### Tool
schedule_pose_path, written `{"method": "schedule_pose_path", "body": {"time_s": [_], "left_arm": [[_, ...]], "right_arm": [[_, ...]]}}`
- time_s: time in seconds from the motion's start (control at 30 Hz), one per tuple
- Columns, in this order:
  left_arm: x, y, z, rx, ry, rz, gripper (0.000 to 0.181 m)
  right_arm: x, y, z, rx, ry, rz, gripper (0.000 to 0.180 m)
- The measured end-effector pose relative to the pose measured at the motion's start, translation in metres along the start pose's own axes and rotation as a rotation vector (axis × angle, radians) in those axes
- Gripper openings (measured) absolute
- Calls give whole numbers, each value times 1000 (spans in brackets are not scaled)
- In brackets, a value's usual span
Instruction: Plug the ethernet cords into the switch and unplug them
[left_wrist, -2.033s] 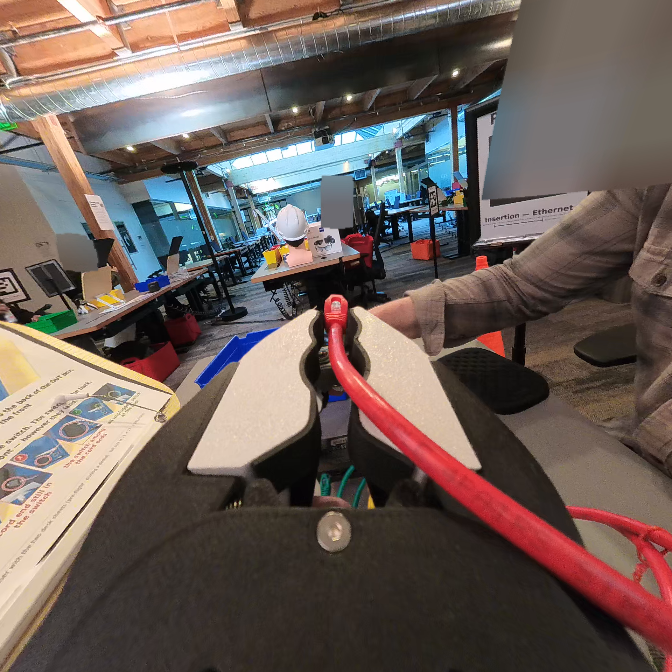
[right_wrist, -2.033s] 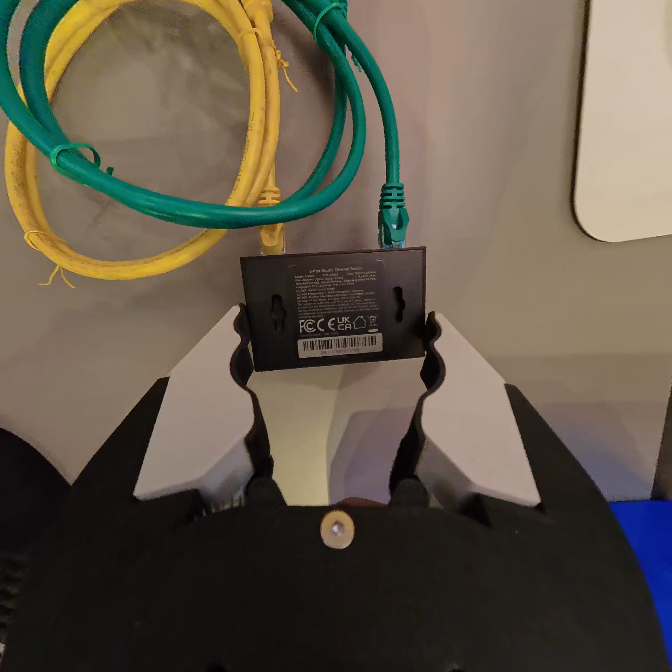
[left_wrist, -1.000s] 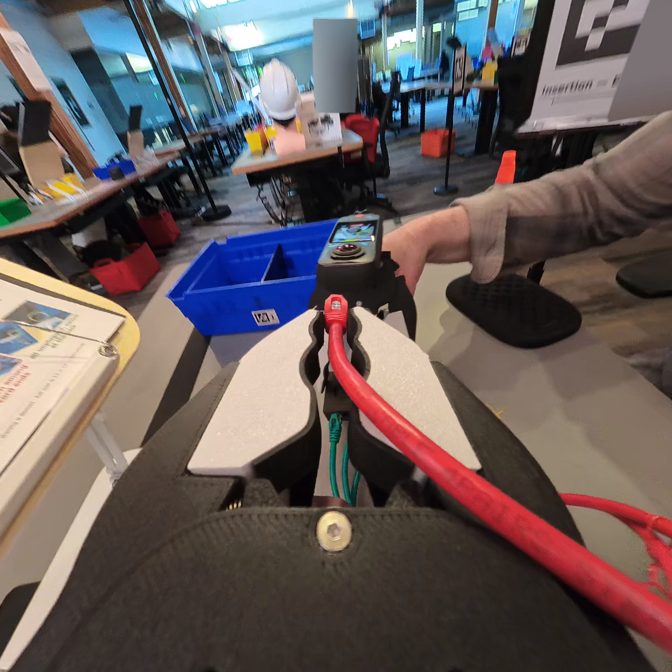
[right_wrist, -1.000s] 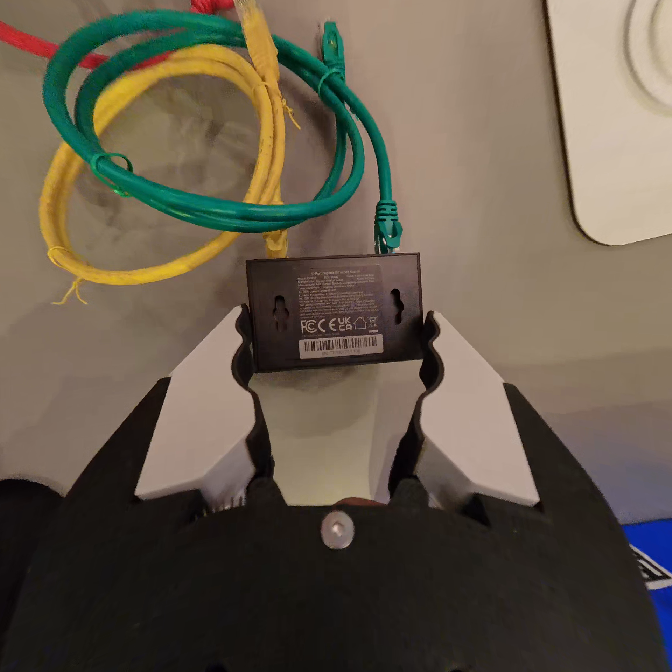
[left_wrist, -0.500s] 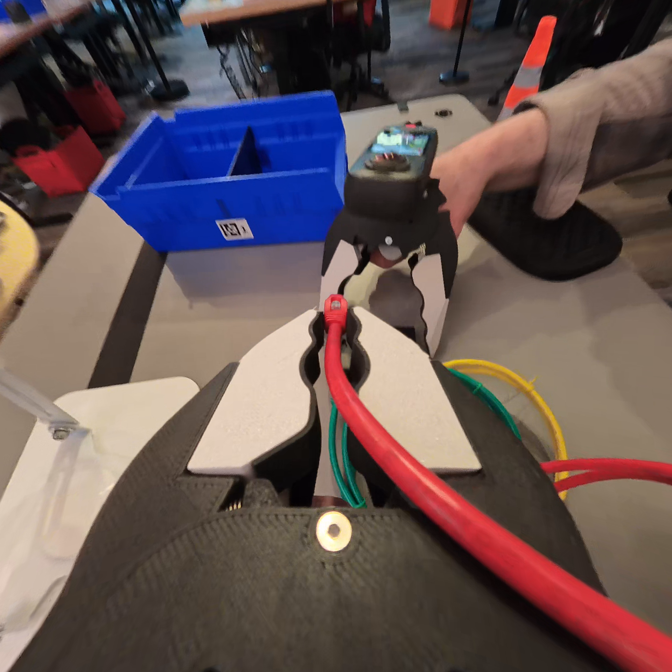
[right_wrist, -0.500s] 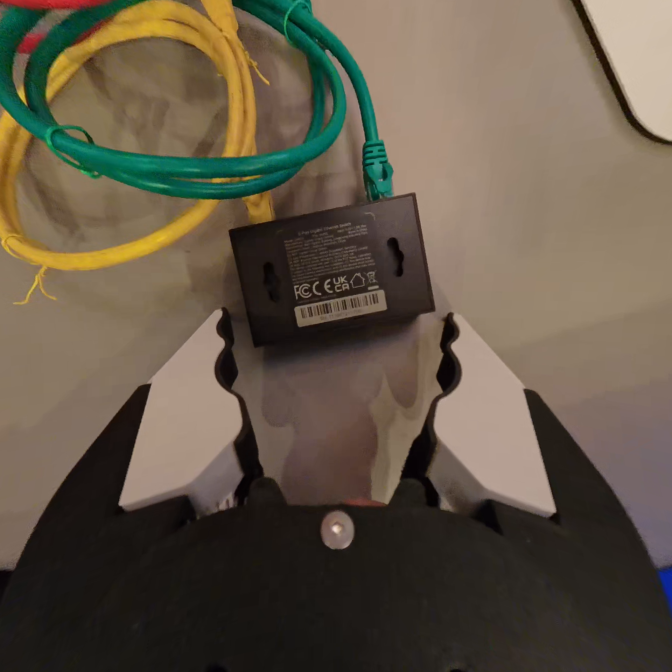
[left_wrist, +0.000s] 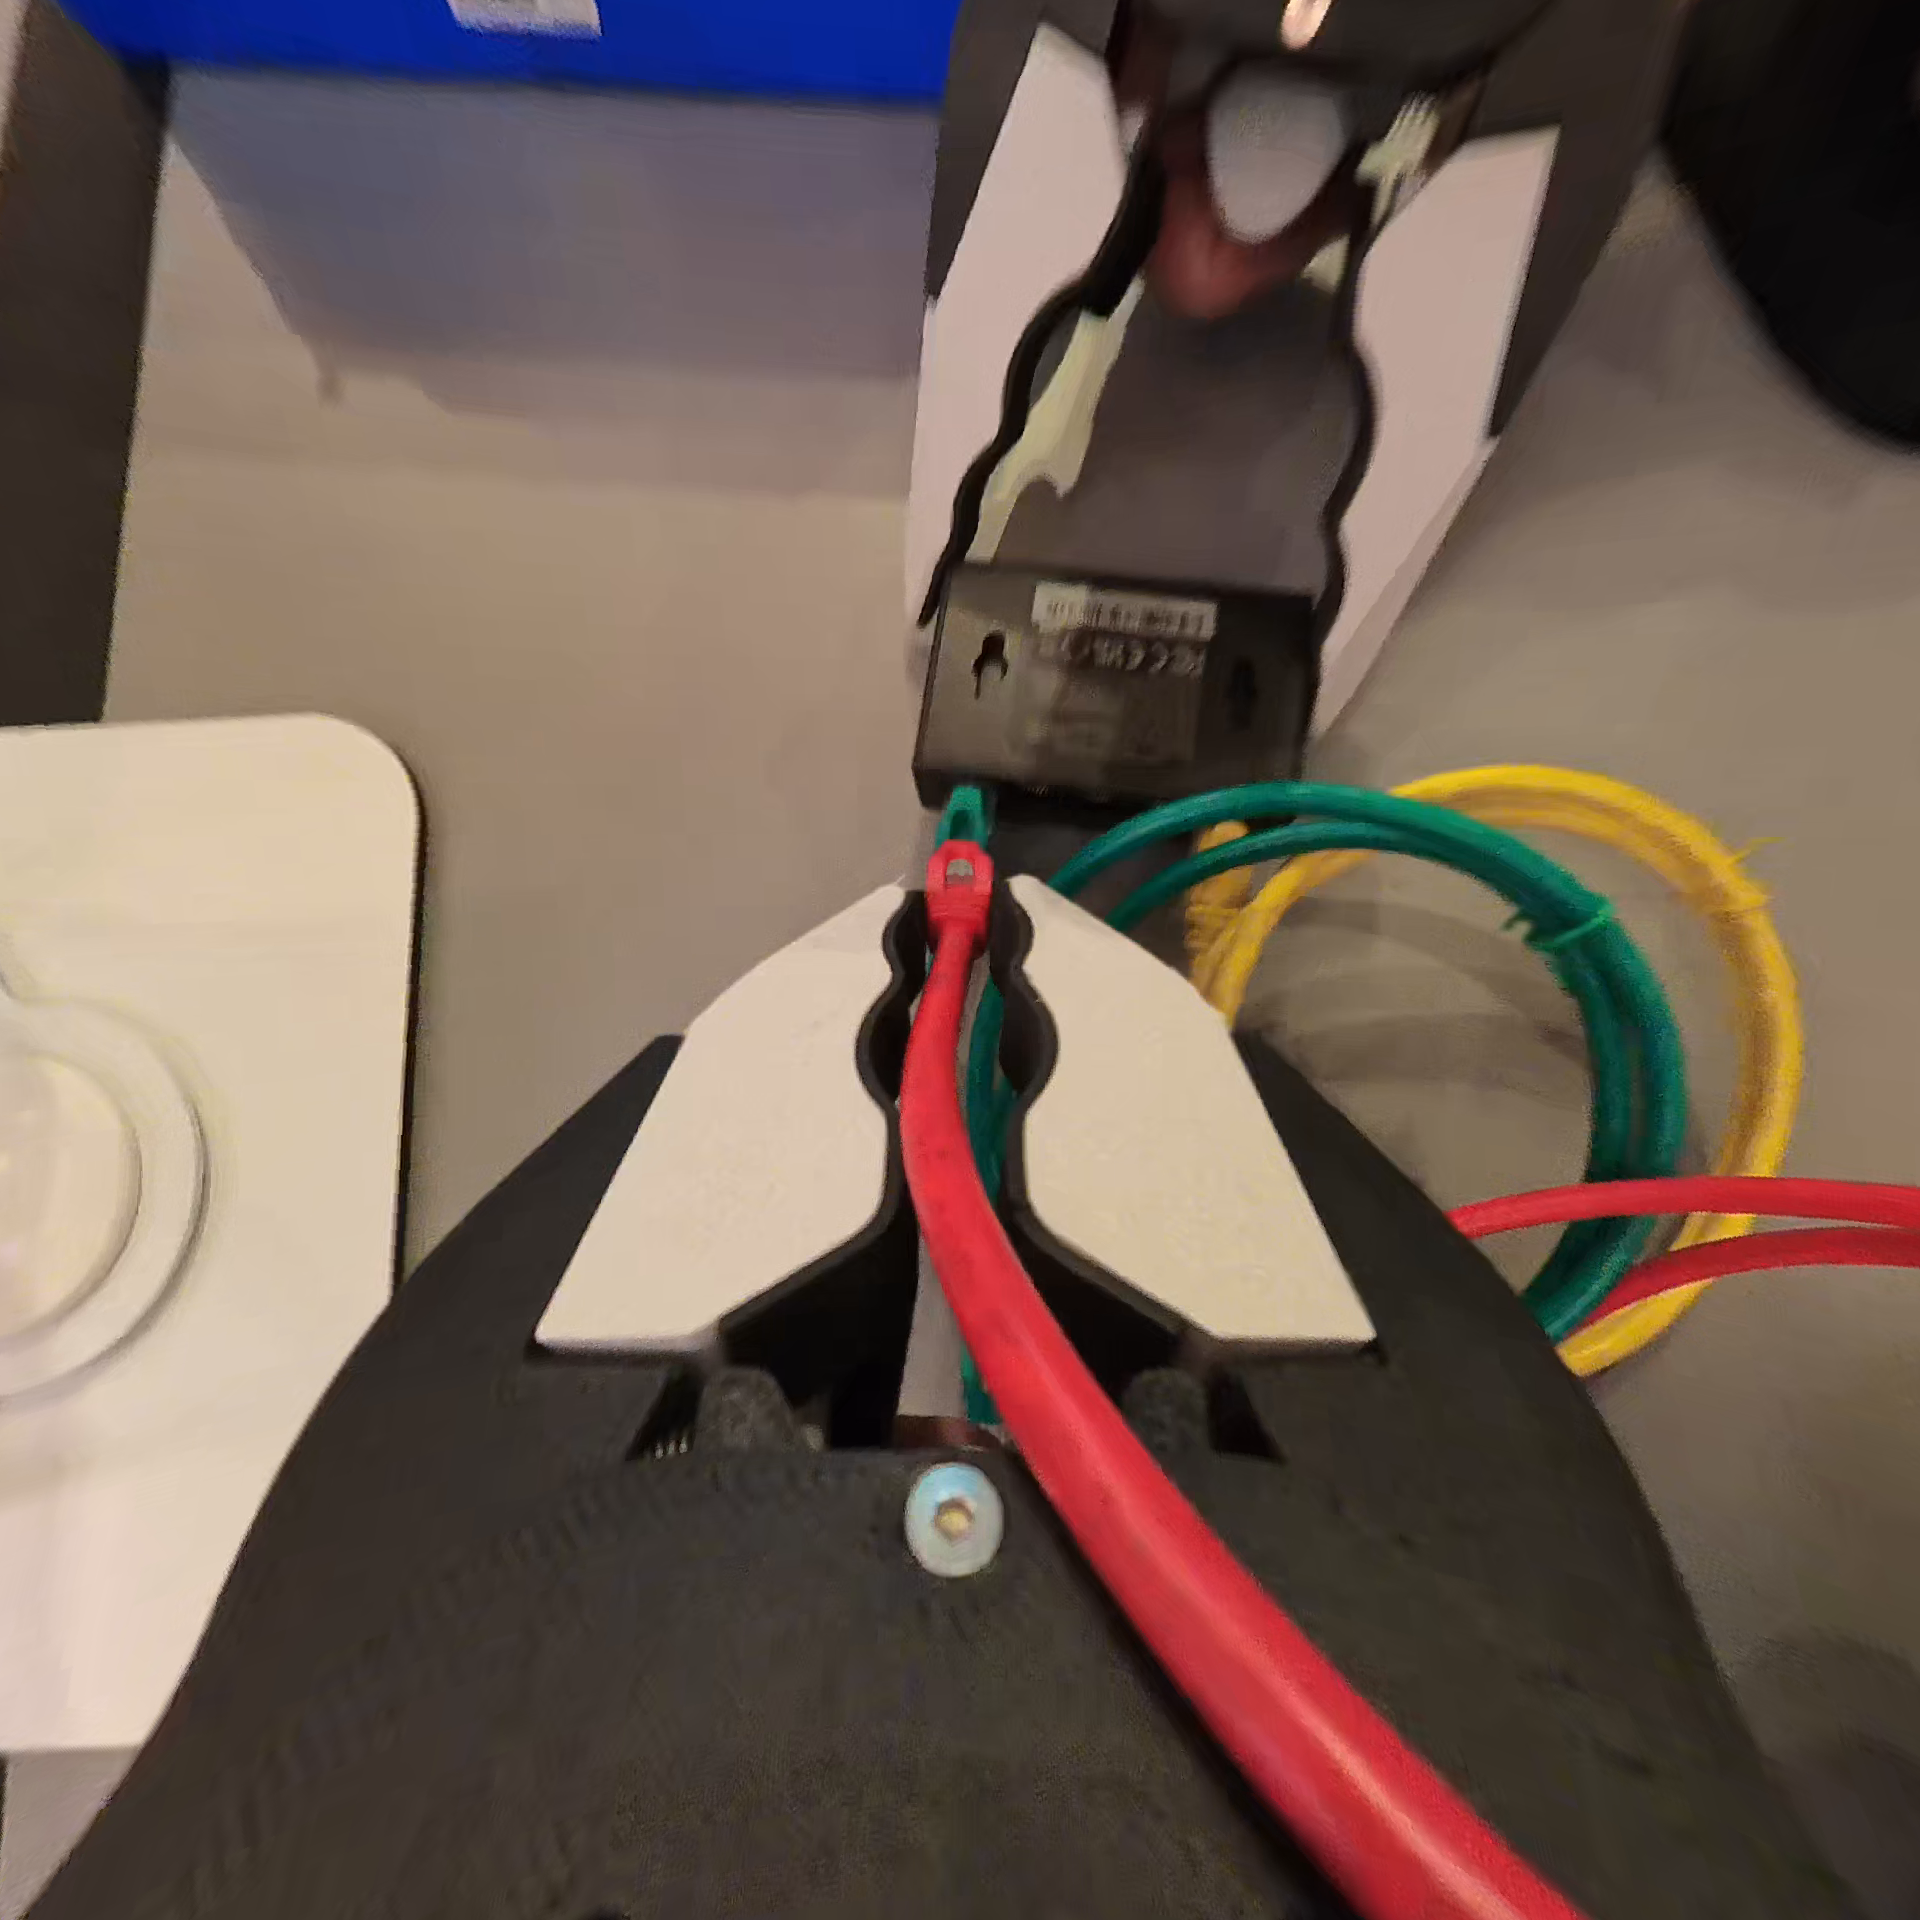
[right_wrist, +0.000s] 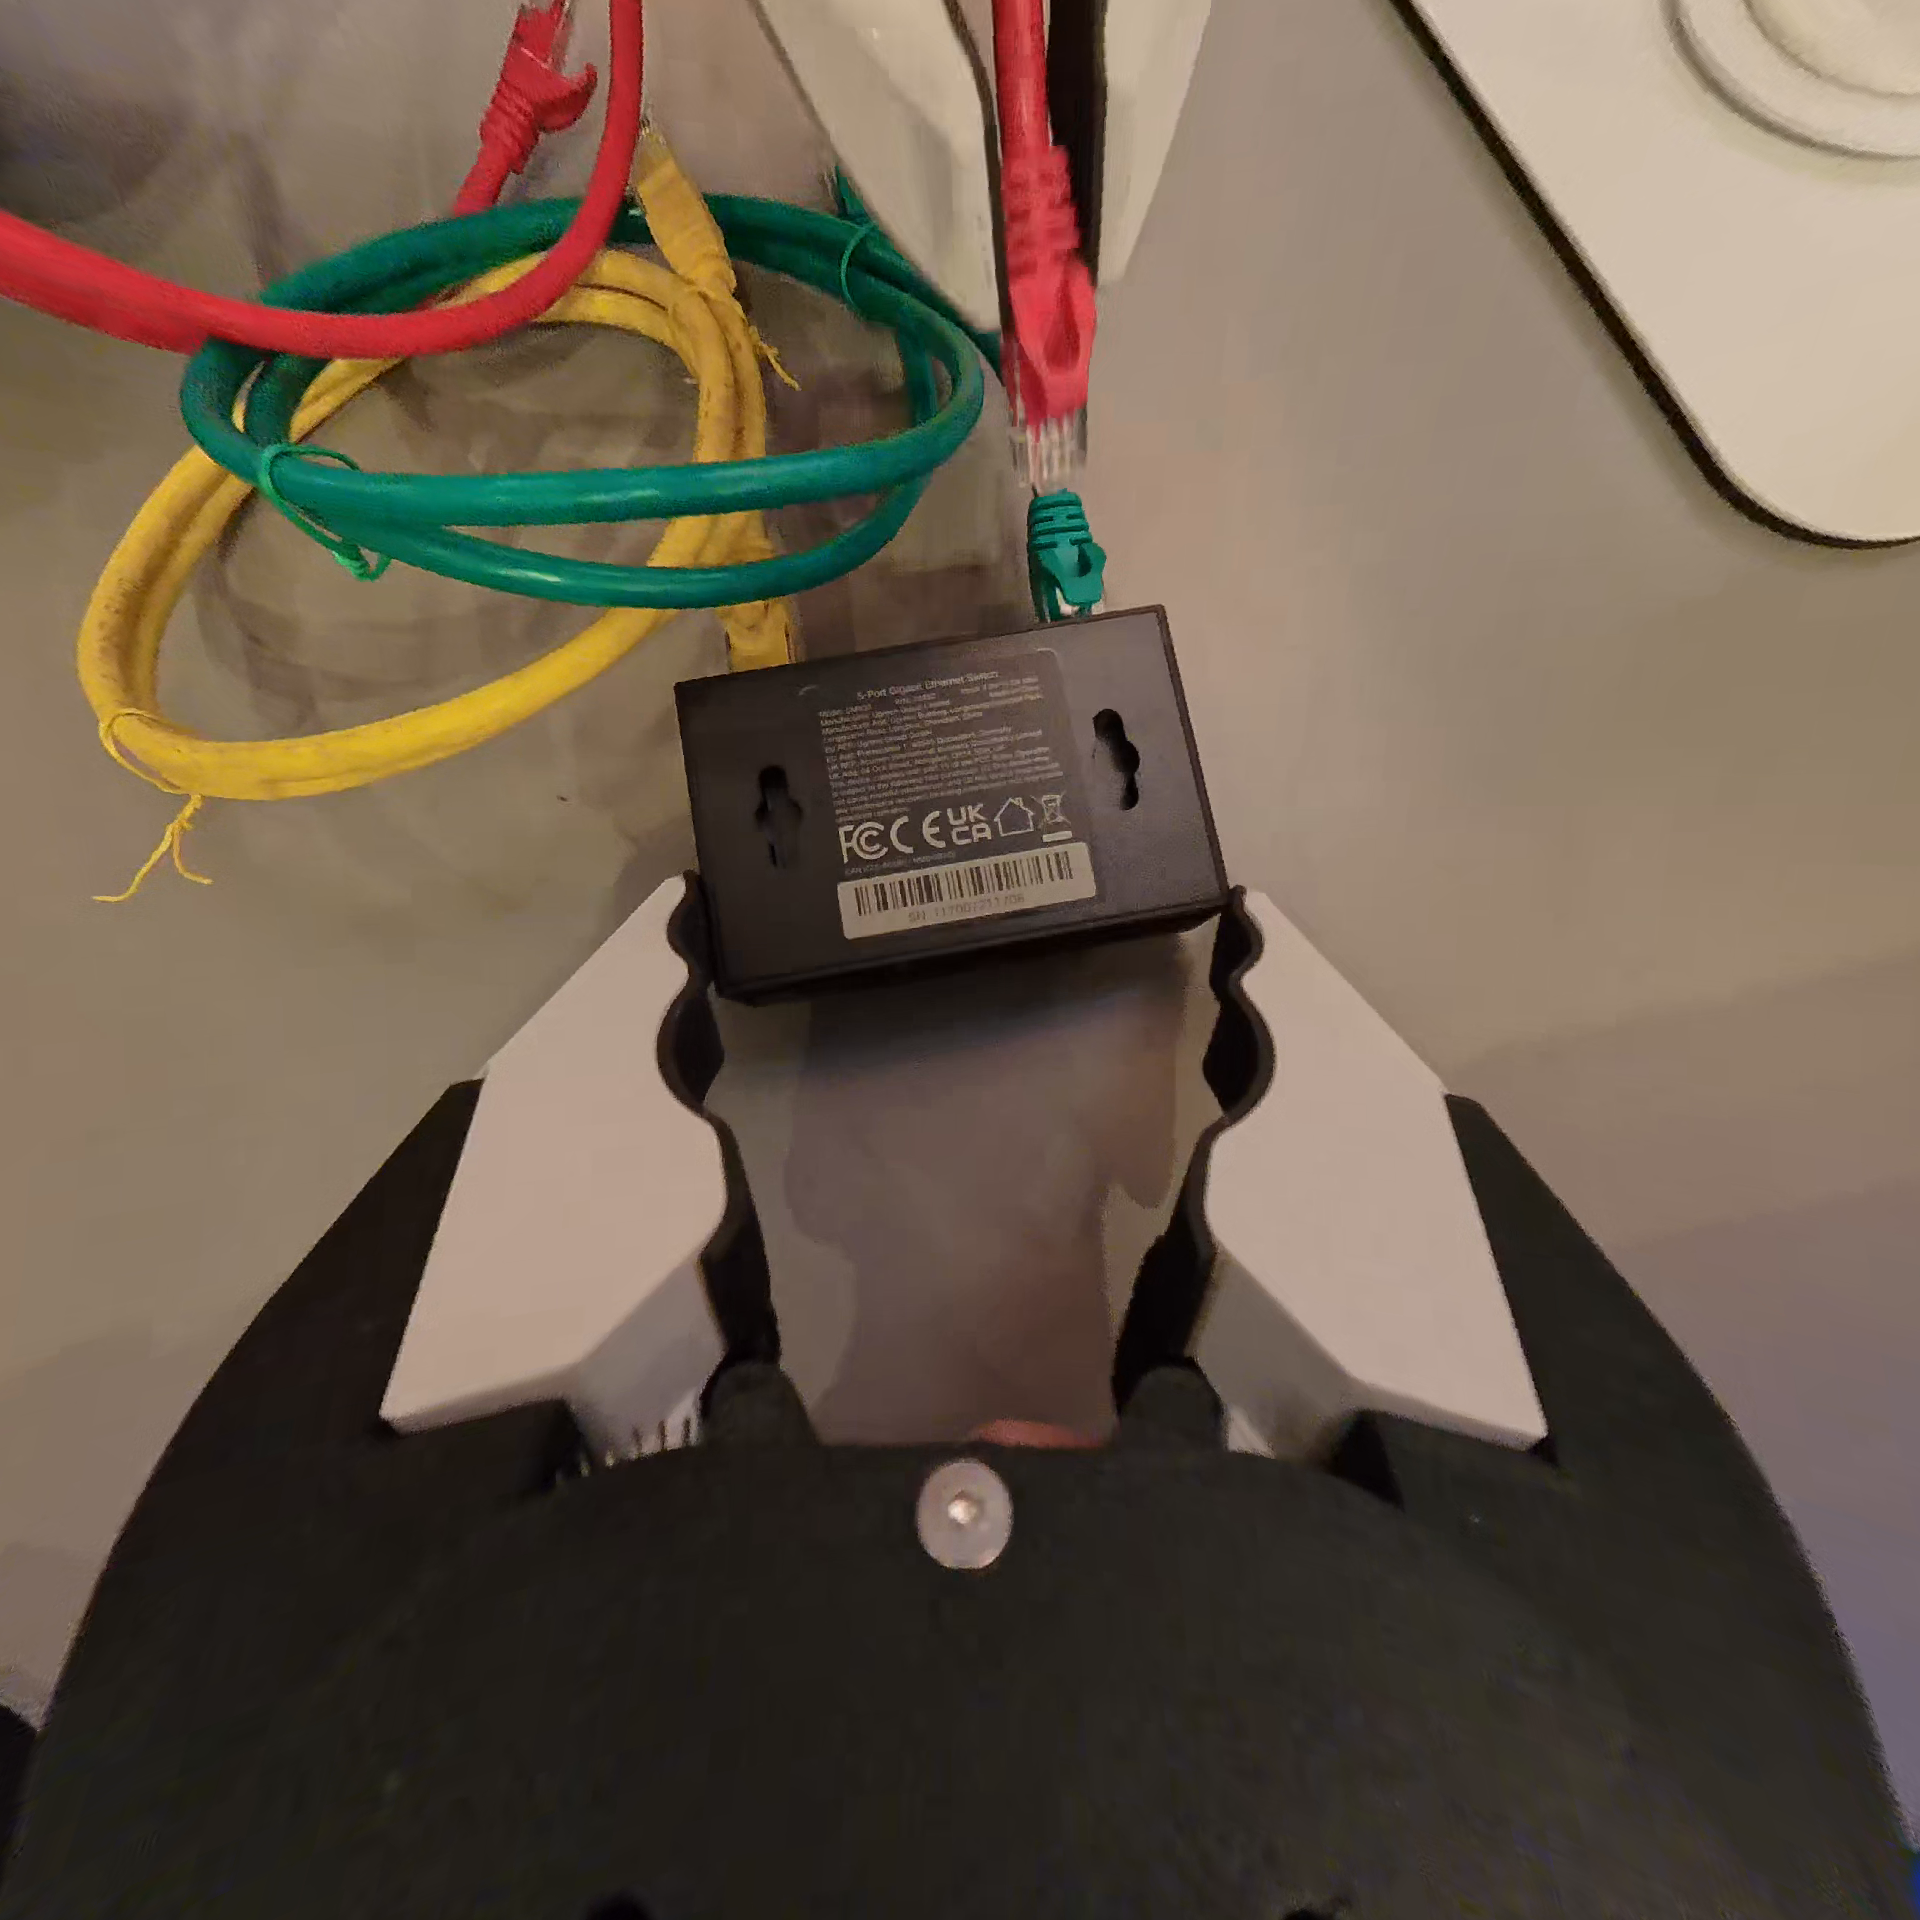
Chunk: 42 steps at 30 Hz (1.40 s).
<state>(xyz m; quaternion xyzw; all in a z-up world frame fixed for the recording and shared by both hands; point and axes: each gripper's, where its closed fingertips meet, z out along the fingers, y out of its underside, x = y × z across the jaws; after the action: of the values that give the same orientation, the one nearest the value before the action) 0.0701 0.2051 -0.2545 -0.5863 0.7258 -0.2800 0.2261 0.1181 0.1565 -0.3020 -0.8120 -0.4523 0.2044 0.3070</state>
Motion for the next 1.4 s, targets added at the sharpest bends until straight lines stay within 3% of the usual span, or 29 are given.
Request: {"method": "schedule_pose_path", "body": {"time_s": [0.3,0.4,0.63,0.93,1.4], "left_arm": [[6,9,12,-45,53,-35,12],[15,1,11,22,110,-34,12],[20,8,21,-49,123,-28,12],[21,14,30,-42,149,-52,12],[17,11,20,78,176,-101,12]], "right_arm": [[-3,-1,0,70,-18,50,95],[-3,1,2,47,-2,29,95],[-4,0,3,56,-9,29,95],[-6,13,-1,-42,-15,-103,101],[-8,-33,-6,235,-61,-18,93]]}}
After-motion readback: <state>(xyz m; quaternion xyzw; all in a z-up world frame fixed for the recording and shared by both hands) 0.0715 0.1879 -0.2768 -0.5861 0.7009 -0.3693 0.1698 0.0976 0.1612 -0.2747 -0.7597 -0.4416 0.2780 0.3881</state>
